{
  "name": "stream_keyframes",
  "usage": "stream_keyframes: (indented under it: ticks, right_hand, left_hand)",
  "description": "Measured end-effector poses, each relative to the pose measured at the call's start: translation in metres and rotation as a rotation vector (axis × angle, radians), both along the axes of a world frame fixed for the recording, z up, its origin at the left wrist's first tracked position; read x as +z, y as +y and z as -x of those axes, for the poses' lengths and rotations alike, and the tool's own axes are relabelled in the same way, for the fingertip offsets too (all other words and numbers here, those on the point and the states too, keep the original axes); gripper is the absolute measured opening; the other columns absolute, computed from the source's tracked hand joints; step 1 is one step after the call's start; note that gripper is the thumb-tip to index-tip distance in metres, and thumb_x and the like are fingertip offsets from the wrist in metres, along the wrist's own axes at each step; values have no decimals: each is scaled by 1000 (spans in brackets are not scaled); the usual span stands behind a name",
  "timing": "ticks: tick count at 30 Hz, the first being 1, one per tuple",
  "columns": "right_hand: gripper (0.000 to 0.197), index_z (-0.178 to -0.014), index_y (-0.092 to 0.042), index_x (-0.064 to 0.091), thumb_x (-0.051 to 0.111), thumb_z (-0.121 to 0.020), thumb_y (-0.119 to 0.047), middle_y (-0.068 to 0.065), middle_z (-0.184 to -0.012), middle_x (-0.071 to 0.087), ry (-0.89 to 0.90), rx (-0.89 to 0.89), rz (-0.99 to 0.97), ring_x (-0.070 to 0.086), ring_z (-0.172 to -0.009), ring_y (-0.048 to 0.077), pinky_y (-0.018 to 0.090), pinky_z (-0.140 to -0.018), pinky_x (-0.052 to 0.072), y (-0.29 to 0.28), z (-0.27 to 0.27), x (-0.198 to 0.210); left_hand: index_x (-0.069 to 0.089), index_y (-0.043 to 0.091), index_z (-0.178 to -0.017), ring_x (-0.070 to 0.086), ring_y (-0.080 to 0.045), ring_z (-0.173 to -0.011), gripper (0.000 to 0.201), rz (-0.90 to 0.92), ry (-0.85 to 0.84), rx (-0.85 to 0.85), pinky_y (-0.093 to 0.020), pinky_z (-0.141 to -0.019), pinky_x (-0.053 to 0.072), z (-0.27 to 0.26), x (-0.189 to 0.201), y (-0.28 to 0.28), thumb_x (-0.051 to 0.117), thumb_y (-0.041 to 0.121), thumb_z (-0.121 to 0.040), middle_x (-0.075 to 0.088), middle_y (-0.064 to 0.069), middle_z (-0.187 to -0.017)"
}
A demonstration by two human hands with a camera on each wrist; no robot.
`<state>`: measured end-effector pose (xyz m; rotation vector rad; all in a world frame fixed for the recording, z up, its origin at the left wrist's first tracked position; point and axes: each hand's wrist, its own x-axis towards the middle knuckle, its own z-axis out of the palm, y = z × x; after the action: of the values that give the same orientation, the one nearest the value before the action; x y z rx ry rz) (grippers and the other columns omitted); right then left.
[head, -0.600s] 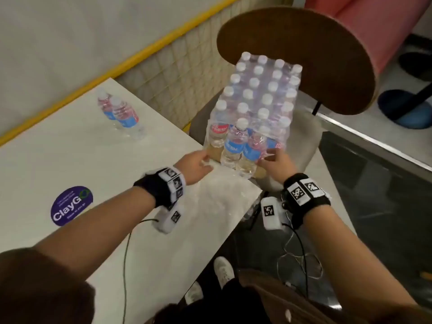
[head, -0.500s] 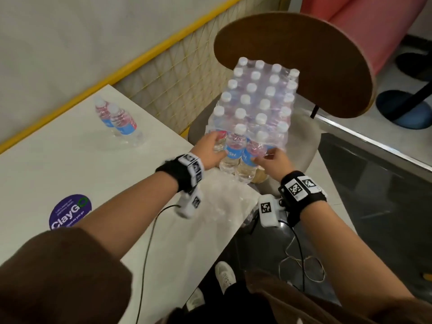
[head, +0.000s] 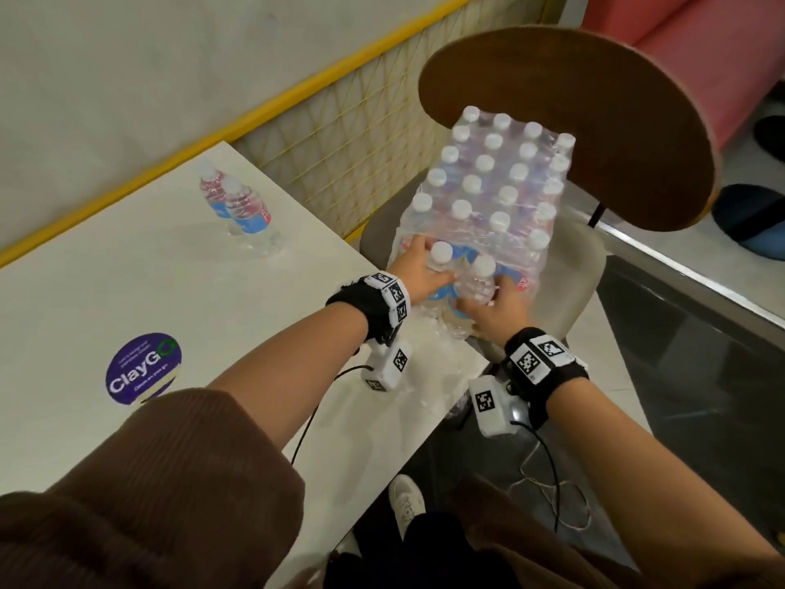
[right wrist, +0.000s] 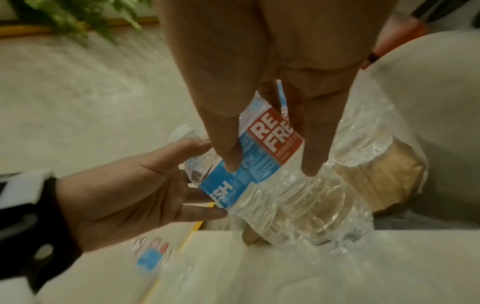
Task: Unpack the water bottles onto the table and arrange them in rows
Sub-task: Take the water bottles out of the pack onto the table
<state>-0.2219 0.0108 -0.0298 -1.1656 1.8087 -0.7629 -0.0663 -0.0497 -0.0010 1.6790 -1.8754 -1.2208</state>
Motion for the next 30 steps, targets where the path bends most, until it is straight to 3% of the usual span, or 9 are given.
stream_keyframes:
  ticks: [3,6,9,13,16,20,24,27,30]
  right_hand:
    - [61,-121,-16,49,81,-70,-21,-3,-104,60,31,225,58,60,-91,16,28,-76,48,18,-16,14]
    - [67,-124,-22,48,83,-68,-28,-7,-112,58,33,544,19,59,-98,12,17,-77,47,43,-49,26]
    - [65,-125,-25,48,82,-70,-27,-11,-117,56,36,835,-27,58,-104,12,6,-77,41,70,-100,30]
    - [65,-129,-28,48,80,-72,-26,-10,-125,56,3,1111,-90,53,-111,11,20,-96,40,110,-179,22]
    - [67,-131,-32,46,80,-72,-29,-10,-129,55,15,1245,-123,53,-115,13,31,-102,42,136,-236,12]
    - [69,-135,-28,42,78,-76,-26,-6,-134,51,29,1390,-134,49,-114,12,24,-99,38,169,-303,13]
    - [69,-137,-25,40,76,-78,-24,-2,-137,49,28,1444,-131,50,-119,18,24,-94,36,194,-349,14]
    - [69,-138,-24,39,75,-79,-22,-1,-137,49,4,1412,-121,50,-120,19,22,-91,35,202,-368,14]
    - [75,-142,-26,34,75,-78,-25,-2,-140,47,30,1410,-142,48,-124,19,28,-99,40,203,-369,15]
  left_hand:
    - [40,18,-129,56,-19,-99,55,3,17,-6,-25,-83,42,-38,10,25,68,30,-84,57,-1,-110]
    - [49,26,-115,59,-26,-98,45,-6,60,39,-35,-83,49,-93,14,56,70,40,-77,60,-1,-104]
    - [51,30,-109,57,-22,-92,43,-60,30,78,-42,-83,51,-155,20,95,69,44,-74,59,2,-103]
    - [52,27,-117,57,-21,-102,41,-104,-35,145,-38,-91,48,-236,15,156,71,33,-81,58,6,-107]
    - [52,22,-121,57,-20,-106,42,-110,-56,197,-31,-89,46,-291,13,198,71,26,-83,58,4,-111]
    - [53,19,-120,53,-16,-102,40,-151,-107,199,-26,-85,41,-345,19,239,70,22,-83,55,3,-112]
    - [54,19,-120,51,-16,-95,40,-212,-135,210,-19,-68,42,-375,24,265,69,18,-83,54,3,-107]
    - [54,21,-122,51,-16,-107,41,-244,-199,149,-21,-80,40,-386,31,271,68,26,-85,55,3,-118]
    - [55,22,-124,49,-15,-120,43,-238,-278,131,-23,-94,37,-385,46,267,67,35,-84,53,3,-129]
